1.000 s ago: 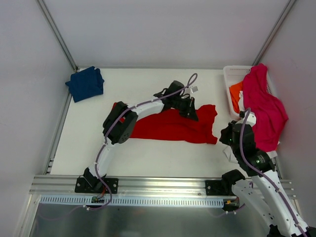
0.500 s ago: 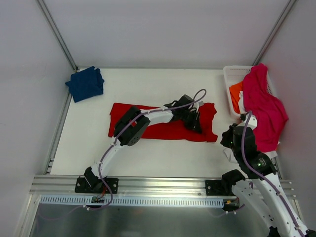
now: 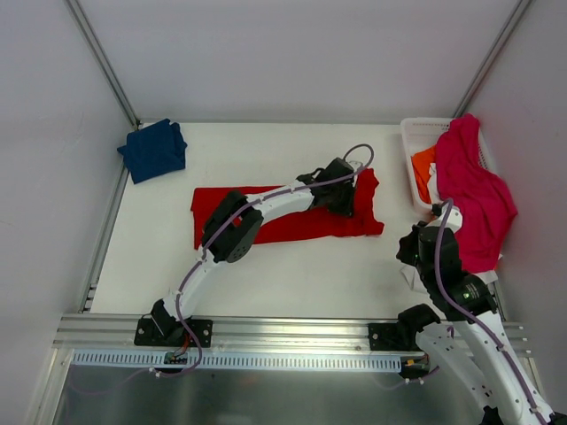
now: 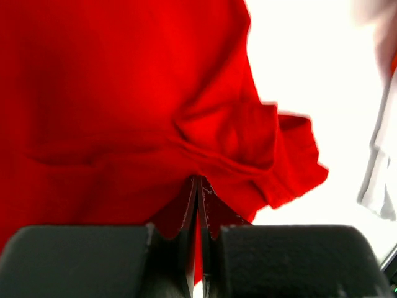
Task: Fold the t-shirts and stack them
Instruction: Fold the tshirt
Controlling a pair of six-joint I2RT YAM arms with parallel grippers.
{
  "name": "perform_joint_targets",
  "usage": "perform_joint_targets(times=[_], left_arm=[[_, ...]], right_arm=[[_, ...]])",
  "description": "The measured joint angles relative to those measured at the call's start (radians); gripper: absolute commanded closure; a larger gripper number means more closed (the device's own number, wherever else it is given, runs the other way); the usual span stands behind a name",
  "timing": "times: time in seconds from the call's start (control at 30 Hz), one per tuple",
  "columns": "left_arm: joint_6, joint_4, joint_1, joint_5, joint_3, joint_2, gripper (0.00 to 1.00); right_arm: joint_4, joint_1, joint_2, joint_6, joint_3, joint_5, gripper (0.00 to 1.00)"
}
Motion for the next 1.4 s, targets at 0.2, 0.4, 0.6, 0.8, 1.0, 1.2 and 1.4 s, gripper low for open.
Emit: perform_joint_targets(times=[0.2,0.4,0.6,0.8,1.0,1.2,1.4], left_arm=[[0.009,-0.066,0.089,0.011,0.142,0.049,1.00],[0.008,-0.099,0.202,0.051,0.221,0.104,1.00],[0.011,-0.124,0.267,0.089,0.237,0.141,1.00],[0.076,-0.150,0.226,0.093,0.261,0.149,1.00],[0.130,-0.191,0.181,-0.003,0.291,0.152,1.00],[0.162,-0.225,0.182,-0.102,0.310,0.152,1.00],[0.199,-0.238,0.188,-0.233,0.320,0.152,1.00]], right_arm=[[-0.033,0.000,-0.009,-0.006,0.039,0.016,0.99],[-0.079,0.000,-0.047,-0.015,0.070,0.043,0.99],[-0.096,0.000,-0.049,-0.018,0.095,0.054,1.00],[-0.097,0.000,-0.043,-0.017,0.095,0.051,0.99],[-0.097,0.000,-0.029,-0.018,0.095,0.043,0.99],[-0.097,0.000,-0.029,-0.017,0.095,0.044,0.99],[-0.097,0.000,-0.029,-0.017,0.095,0.044,1.00]])
